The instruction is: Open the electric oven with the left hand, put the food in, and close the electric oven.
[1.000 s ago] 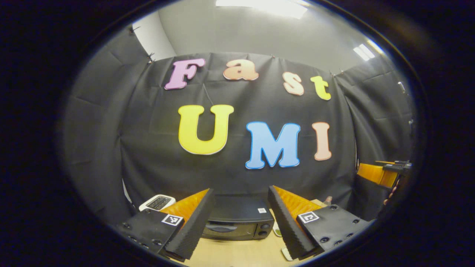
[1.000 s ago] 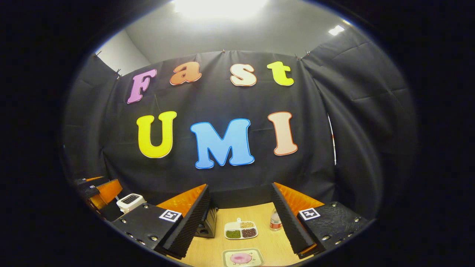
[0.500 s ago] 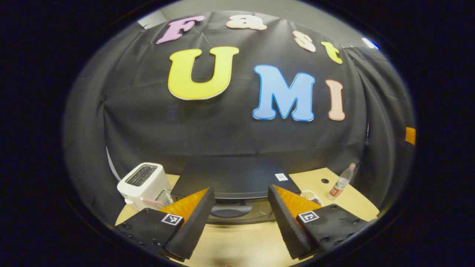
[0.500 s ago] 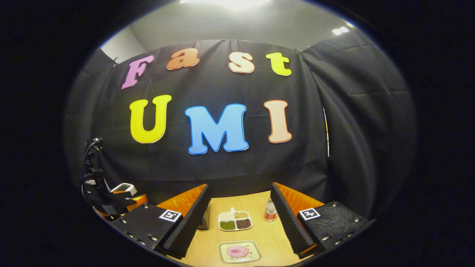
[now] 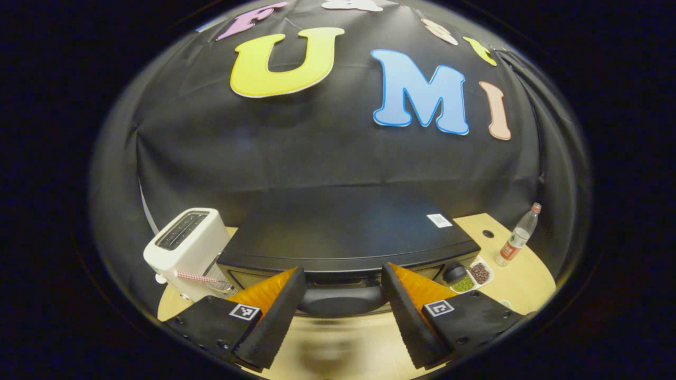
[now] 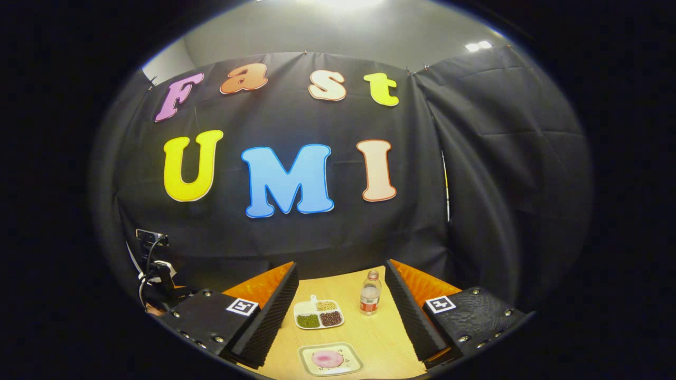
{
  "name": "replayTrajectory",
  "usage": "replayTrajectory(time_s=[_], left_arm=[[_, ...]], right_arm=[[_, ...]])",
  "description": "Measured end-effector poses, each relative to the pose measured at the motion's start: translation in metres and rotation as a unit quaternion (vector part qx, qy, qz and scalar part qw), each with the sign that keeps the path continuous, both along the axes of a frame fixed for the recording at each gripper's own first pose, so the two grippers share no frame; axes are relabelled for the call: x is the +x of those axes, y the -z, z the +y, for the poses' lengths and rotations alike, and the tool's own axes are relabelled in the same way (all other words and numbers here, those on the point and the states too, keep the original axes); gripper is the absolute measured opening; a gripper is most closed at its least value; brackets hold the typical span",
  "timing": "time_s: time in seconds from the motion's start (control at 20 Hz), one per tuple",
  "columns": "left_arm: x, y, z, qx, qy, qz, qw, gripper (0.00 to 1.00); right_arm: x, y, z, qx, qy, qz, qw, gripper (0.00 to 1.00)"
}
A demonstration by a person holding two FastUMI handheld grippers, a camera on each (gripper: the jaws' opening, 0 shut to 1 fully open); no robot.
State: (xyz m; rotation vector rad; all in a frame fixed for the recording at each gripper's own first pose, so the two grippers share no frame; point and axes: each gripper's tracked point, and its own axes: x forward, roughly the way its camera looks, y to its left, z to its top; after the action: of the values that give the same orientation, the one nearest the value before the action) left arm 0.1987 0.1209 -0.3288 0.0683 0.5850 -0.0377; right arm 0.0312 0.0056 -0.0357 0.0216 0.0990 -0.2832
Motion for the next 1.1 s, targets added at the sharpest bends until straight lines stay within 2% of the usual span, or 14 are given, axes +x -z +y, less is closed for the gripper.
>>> replayTrajectory(time_s=[0.1,0.15,0.2,0.3,0.35,0.4,0.6,0.8,0.85,1.1], left_arm=[[0.002,0.000,0.001,0.009,0.001,-0.006,1.000,1.00],[0.001,-0.001,0.000,0.012,0.004,-0.011,1.000,0.92],[0.000,0.000,0.000,0.008,0.001,-0.010,1.000,1.00],[-0.008,0.000,0.001,0.005,0.001,-0.009,1.000,1.00],[-0.014,0.000,0.001,0.008,0.005,-0.009,1.000,0.92],[-0.020,0.000,0.000,0.009,0.007,-0.008,1.000,1.00],[-0.039,0.005,0.002,0.009,0.005,0.001,1.000,0.97],[-0.063,0.014,0.003,-0.005,-0.001,0.014,1.000,1.00],[-0.068,0.016,0.003,-0.002,0.001,0.015,1.000,0.97],[-0.092,0.030,0.003,0.008,0.006,0.026,1.000,1.00]], right_arm=[[0.000,0.000,0.001,-0.001,0.003,0.001,1.000,0.99],[0.001,-0.001,0.001,-0.002,0.004,0.000,1.000,0.99],[0.002,-0.001,0.003,-0.002,0.004,0.000,1.000,0.99],[0.002,-0.002,0.008,0.000,0.000,-0.002,1.000,0.99],[0.003,-0.004,0.011,0.001,-0.002,-0.004,1.000,0.99],[0.004,-0.004,0.014,0.002,-0.005,-0.004,1.000,0.99],[0.005,-0.010,0.024,0.003,-0.018,-0.011,1.000,0.99],[0.001,-0.010,0.033,-0.002,-0.030,-0.010,0.999,0.99],[0.000,-0.011,0.034,-0.003,-0.033,-0.010,0.999,0.99],[-0.006,-0.012,0.037,-0.007,-0.039,-0.007,0.999,0.99]])
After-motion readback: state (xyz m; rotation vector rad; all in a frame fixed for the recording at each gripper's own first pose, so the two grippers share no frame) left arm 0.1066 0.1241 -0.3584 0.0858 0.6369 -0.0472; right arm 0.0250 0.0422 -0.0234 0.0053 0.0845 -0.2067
